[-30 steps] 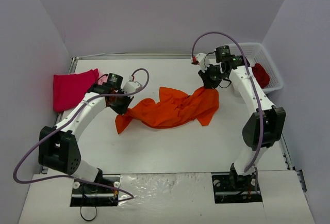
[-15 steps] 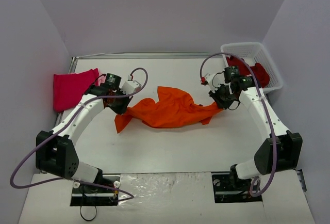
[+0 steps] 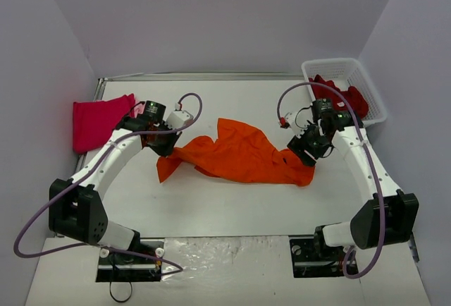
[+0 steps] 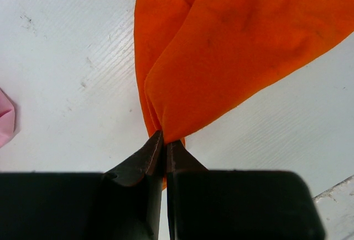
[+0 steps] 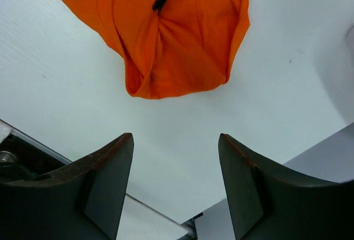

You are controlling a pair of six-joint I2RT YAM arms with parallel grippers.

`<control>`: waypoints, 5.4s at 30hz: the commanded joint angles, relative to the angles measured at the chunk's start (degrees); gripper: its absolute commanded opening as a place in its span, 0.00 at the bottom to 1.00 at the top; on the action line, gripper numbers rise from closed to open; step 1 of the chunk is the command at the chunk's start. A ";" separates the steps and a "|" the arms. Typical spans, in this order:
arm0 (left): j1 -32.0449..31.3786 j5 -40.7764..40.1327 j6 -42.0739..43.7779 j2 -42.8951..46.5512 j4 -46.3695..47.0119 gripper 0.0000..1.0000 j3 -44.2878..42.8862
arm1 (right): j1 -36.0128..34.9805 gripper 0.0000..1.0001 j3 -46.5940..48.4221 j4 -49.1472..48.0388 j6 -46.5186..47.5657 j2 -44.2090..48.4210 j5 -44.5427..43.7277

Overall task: Fold and stack the t-shirts
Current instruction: Flatten out the tshirt

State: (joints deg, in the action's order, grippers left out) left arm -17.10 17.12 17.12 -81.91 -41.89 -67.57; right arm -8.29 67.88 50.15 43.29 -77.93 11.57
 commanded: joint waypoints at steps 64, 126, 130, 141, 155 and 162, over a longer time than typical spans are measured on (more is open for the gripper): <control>2.34 2.30 -0.07 2.19 0.49 0.02 1.04 | -0.05 0.00 40.32 13.74 4.43 -45.04 29.65; 2.43 4.06 0.45 1.84 -0.04 0.02 1.65 | 0.12 0.31 32.23 8.21 1.10 -47.75 25.78; 2.43 4.23 0.37 1.66 -0.12 0.02 1.56 | 0.12 0.24 30.83 8.56 1.89 -46.96 25.96; 2.43 4.32 0.37 1.84 0.05 0.02 1.74 | 0.47 0.00 32.05 9.18 1.98 -44.06 25.26; 2.43 2.83 0.54 0.18 -2.93 0.02 -4.58 | 1.17 0.00 43.21 9.35 -3.65 -35.45 21.56; 2.43 0.11 0.98 -0.01 -4.07 0.02 -7.83 | 1.44 0.00 43.83 9.09 -4.09 -31.41 18.58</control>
State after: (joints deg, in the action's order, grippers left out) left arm -15.03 19.66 17.39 -82.52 -43.70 -71.57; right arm -7.44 110.48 56.64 40.10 -112.57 32.69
